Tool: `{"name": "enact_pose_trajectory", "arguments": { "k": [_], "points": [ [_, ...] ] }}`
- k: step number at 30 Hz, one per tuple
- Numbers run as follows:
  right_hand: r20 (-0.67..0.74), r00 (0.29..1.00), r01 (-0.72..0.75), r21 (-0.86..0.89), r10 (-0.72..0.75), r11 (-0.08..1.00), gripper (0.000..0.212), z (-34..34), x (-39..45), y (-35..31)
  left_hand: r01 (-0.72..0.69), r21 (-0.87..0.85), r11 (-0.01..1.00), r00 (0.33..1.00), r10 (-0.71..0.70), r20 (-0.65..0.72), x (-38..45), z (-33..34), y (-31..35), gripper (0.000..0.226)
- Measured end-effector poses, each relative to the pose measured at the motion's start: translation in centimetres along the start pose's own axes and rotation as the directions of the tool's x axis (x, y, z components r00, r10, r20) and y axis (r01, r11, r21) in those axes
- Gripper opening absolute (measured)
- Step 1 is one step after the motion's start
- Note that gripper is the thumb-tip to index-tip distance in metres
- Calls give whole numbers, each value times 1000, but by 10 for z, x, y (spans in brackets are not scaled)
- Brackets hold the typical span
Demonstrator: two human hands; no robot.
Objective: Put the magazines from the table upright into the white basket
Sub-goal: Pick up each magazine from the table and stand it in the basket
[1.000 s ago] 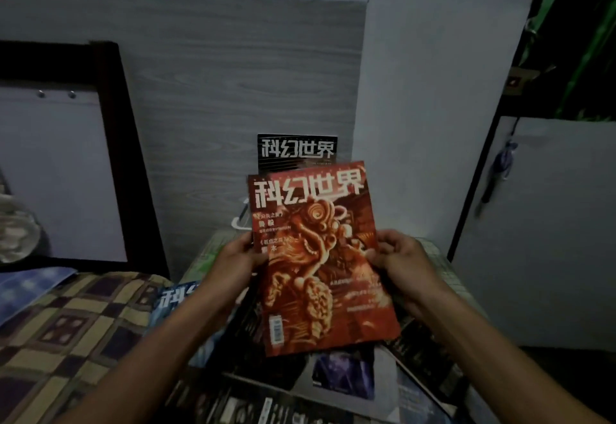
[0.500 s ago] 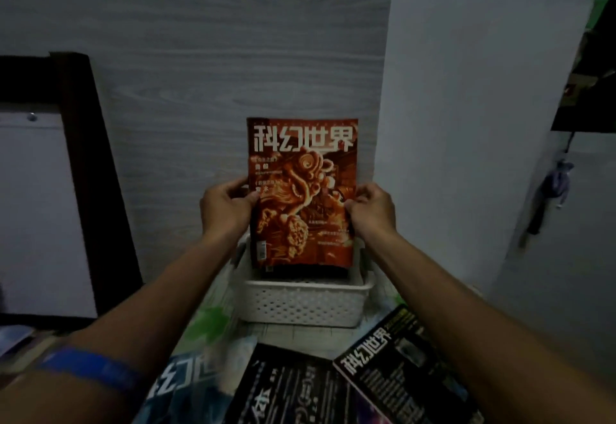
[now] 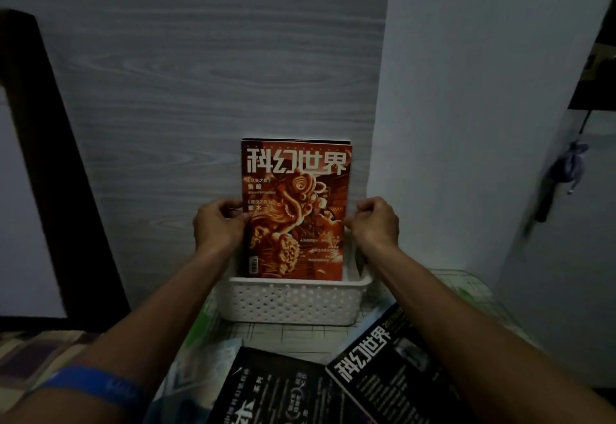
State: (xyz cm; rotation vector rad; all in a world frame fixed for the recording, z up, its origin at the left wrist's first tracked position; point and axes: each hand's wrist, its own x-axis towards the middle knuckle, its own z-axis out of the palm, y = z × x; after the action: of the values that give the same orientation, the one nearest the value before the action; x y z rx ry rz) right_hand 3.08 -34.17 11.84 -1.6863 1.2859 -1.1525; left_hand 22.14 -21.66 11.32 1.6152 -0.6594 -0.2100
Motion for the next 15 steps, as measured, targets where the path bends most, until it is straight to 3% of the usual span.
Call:
{"name": "enact_pose_trajectory", "arguments": {
  "k": [5, 9, 12, 14, 15],
  "points": [
    [7, 1000, 30, 28, -30, 999, 15, -24, -20, 12, -60, 115, 992, 997, 65, -41, -17, -7, 4, 37],
    [117, 993, 15, 22, -18, 1000, 7, -64, -59, 24, -192, 162, 968, 978, 201, -46, -60, -24, 7, 22],
    [421, 902, -101, -15, 98, 995, 8, -101, -103, 36, -239, 125, 963, 970, 230, 82, -105, -37, 5, 21],
    [556, 826, 66, -258, 93, 964, 9, -127, -132, 49, -265, 139, 954, 936, 220, 274, -140, -41, 2, 22],
    [611, 786, 187, -377, 92, 907, 24, -137, -146, 53, -280, 168, 945, 905, 201, 375, -155, -41, 0, 22]
  ]
}}
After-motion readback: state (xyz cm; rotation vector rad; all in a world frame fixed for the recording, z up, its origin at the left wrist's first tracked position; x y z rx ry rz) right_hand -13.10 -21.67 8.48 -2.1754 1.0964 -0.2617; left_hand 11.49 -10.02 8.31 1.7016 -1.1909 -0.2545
